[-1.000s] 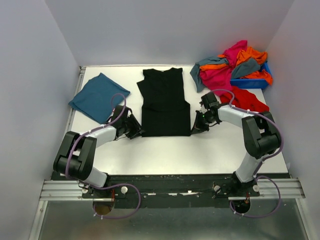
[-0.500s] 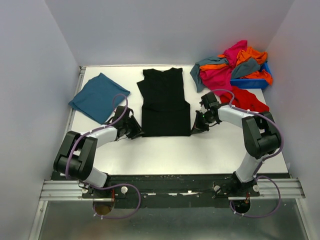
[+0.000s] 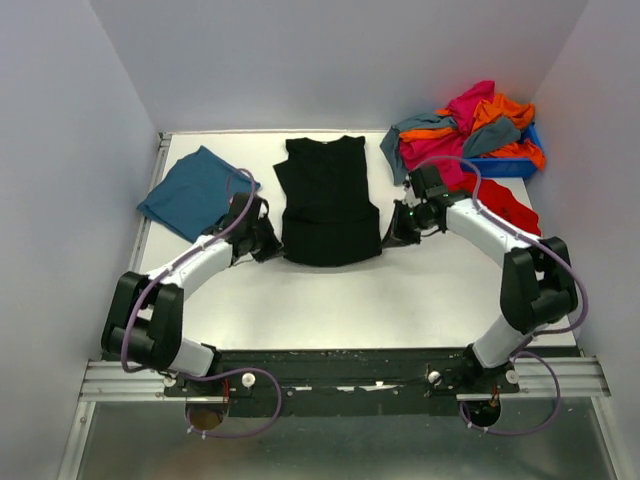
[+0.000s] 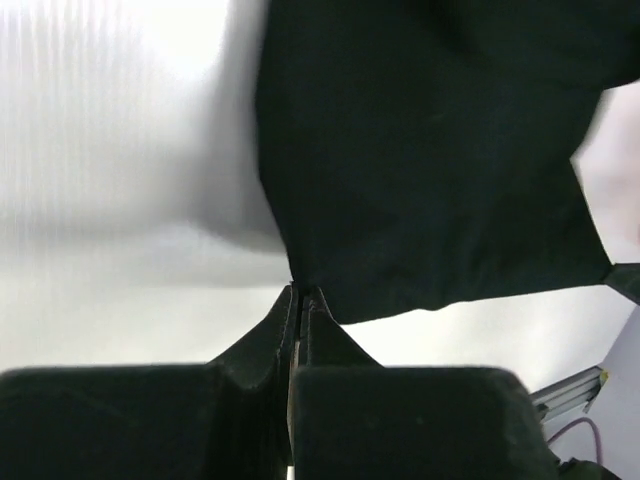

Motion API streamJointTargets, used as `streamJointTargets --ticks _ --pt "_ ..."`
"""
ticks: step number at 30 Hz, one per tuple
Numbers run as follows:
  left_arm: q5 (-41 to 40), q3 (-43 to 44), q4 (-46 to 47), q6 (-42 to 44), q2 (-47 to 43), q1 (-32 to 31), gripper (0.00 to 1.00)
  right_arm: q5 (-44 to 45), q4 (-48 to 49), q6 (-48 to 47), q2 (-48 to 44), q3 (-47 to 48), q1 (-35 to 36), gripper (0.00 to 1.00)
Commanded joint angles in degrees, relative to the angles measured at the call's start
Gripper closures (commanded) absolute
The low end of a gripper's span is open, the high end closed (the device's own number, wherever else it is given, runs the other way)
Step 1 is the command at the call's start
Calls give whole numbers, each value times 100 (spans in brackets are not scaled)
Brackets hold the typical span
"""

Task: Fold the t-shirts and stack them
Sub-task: Grab one side of the 2/3 rectangular tshirt with both arms

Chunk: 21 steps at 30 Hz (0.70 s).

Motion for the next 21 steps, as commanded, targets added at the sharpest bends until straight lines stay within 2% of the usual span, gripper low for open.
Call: streamJointTargets --ticks 1,4,8,15,16,19,21 --pt "-451 1176 -1274 443 -808 44 100 198 -743 -71 -843 948 29 99" --pt "-312 1064 -1408 408 -1125 35 100 103 -822 -18 -1248 827 29 99" --pt "-21 152 -1171 110 -1572 -201 100 -187 -753 26 -1626 37 29 99" --pt "-442 -869 -1521 -637 -2847 -1317 100 -390 -577 123 -2970 -1694 81 99" --pt "-486 -966 -1609 -725 -2927 -1449 100 -390 -559 158 -3128 -1888 99 96" --pt "-732 -1238 -1829 -761 -3138 -1503 100 -259 -288 228 -3323 -2328 195 64" --pt "-960 -1379 -1935 -761 -3226 -1503 100 -258 -33 220 -3210 -2487 240 54"
